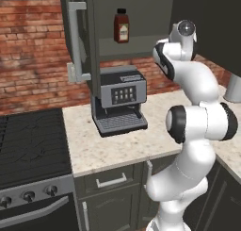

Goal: Pick the candle and candle from the dining table and place them in the open cabinet. Close the cabinet after placing the objects.

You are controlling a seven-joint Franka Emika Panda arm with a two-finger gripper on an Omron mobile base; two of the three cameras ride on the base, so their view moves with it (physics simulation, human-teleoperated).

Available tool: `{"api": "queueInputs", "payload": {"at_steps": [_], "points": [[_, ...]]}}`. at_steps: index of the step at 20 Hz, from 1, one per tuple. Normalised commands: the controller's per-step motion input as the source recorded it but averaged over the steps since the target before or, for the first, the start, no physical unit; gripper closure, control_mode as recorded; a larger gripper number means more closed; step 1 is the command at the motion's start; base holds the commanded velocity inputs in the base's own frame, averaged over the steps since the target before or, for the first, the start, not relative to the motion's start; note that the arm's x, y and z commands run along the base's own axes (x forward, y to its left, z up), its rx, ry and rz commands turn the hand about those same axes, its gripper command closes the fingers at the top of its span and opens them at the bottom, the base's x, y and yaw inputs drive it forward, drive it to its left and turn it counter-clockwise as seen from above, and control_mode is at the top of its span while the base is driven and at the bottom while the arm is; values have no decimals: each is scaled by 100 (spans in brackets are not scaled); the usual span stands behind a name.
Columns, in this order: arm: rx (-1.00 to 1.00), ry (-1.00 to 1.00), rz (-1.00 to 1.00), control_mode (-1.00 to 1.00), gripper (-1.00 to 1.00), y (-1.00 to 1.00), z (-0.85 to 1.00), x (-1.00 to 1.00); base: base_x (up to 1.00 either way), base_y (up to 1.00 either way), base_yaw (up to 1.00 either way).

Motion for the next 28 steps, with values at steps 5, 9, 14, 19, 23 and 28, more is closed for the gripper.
{"api": "queueInputs", "payload": {"at_steps": [5, 9, 14, 19, 23, 28], "points": [[0, 0, 0, -100, 100, -17, -10, 59, 0, 0, 0], [0, 0, 0, -100, 100, -15, -15, 63, 0, 0, 0], [0, 0, 0, -100, 100, -11, -26, 60, 0, 0, 0], [0, 0, 0, -100, 100, -3, -27, 56, 0, 0, 0], [0, 0, 0, -100, -100, 0, -29, 45, 0, 0, 0], [0, 0, 0, -100, -100, -2, -15, 6, 0, 0, 0]]}}
